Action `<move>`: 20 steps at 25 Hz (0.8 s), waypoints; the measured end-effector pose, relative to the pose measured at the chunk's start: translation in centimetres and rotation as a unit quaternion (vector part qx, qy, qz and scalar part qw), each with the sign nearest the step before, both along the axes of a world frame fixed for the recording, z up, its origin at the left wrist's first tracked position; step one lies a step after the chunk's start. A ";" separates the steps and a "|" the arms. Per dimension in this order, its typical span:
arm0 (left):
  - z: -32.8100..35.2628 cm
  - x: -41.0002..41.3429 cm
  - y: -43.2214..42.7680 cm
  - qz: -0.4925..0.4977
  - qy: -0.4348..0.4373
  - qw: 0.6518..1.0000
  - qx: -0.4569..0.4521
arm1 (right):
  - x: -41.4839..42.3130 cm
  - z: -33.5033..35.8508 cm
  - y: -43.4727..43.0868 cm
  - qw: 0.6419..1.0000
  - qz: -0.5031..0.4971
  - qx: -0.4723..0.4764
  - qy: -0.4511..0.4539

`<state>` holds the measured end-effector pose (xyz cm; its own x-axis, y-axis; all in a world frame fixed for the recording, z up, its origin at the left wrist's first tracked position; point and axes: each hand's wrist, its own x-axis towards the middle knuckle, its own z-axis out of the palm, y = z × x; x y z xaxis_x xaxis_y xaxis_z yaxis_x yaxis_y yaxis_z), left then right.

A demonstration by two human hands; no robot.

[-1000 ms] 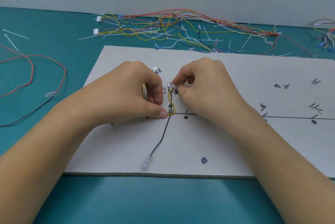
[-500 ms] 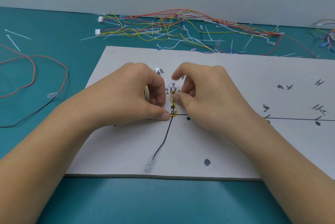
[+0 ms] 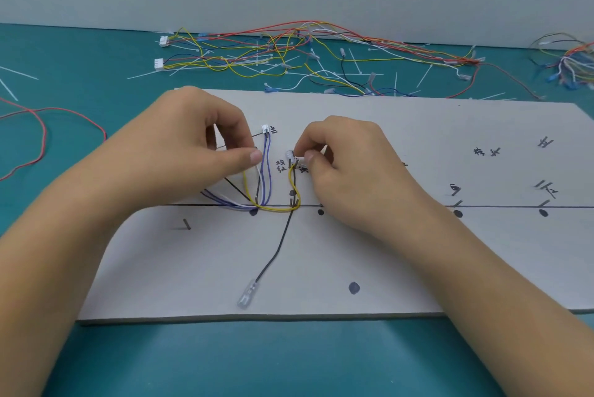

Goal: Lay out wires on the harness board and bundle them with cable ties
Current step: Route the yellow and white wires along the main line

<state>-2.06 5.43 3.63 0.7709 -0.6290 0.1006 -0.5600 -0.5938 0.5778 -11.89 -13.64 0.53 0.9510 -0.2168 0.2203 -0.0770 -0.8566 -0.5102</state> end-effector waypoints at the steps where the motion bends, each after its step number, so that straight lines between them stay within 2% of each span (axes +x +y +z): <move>1: 0.0 0.1 0.1 0.011 -0.002 1.000 0.001 | 0.0 0.0 -0.1 1.000 0.002 0.001 -0.001; 8: -0.5 0.3 -0.3 0.034 -0.011 0.999 0.008 | 0.0 -0.3 -0.2 1.000 -0.002 0.013 0.000; 15: -1.2 1.9 0.2 0.123 0.006 0.991 -0.051 | -0.3 0.1 0.2 0.997 -0.013 0.043 -0.058; 20: -1.1 1.8 0.2 0.089 0.005 0.995 -0.034 | -0.7 0.5 -0.1 0.999 0.003 0.036 -0.015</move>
